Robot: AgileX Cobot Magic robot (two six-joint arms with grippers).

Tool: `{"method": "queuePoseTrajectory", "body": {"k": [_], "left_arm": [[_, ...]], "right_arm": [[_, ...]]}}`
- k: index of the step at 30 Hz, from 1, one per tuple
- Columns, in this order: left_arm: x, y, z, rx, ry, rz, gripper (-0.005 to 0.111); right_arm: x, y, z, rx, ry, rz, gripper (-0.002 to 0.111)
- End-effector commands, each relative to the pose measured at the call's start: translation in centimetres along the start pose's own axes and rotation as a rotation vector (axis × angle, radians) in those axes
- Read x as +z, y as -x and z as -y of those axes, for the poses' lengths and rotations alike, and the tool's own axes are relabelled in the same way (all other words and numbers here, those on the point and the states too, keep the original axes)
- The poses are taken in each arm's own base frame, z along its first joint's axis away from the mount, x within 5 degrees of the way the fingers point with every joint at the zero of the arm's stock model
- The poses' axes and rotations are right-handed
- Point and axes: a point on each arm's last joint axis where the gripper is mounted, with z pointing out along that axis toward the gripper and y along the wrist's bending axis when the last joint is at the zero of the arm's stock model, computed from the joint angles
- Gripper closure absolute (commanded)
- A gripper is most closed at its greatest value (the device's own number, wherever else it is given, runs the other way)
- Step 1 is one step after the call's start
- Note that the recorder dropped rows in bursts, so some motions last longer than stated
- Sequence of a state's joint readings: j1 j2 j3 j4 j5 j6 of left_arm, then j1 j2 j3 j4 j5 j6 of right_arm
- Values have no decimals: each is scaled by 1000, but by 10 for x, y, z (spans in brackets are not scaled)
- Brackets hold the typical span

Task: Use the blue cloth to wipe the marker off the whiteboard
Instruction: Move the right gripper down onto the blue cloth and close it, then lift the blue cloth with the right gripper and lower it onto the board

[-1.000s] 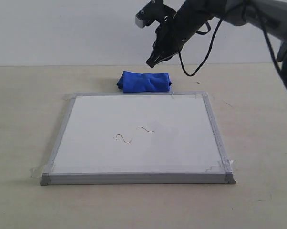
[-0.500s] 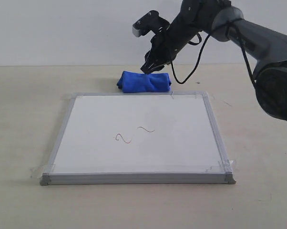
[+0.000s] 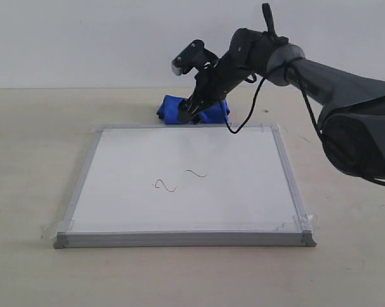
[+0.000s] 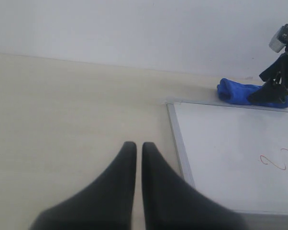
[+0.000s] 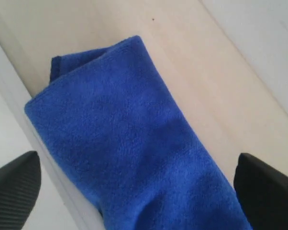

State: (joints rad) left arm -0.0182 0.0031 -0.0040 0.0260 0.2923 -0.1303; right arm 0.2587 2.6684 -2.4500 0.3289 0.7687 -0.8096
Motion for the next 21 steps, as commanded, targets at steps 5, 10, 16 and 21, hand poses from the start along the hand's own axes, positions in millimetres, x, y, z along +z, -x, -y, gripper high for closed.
{"method": "queuePoseTrajectory", "body": {"k": [5,10,16,21], "left_arm": [[0,-1,0,-2,-5,-4,102],[0,-1,0,-2,-5,-4,102],[0,-1,0,-2,-5,-4,102],[0,-1,0,-2,-5,-4,102]], "right_arm": [[4,5,0,43,-59,33,3],[19,-14,-2,47,-65,-63,3],[23,-21,-6,115,-34,-104,33],[23,-22,-7,127,-25,-114,91]]}}
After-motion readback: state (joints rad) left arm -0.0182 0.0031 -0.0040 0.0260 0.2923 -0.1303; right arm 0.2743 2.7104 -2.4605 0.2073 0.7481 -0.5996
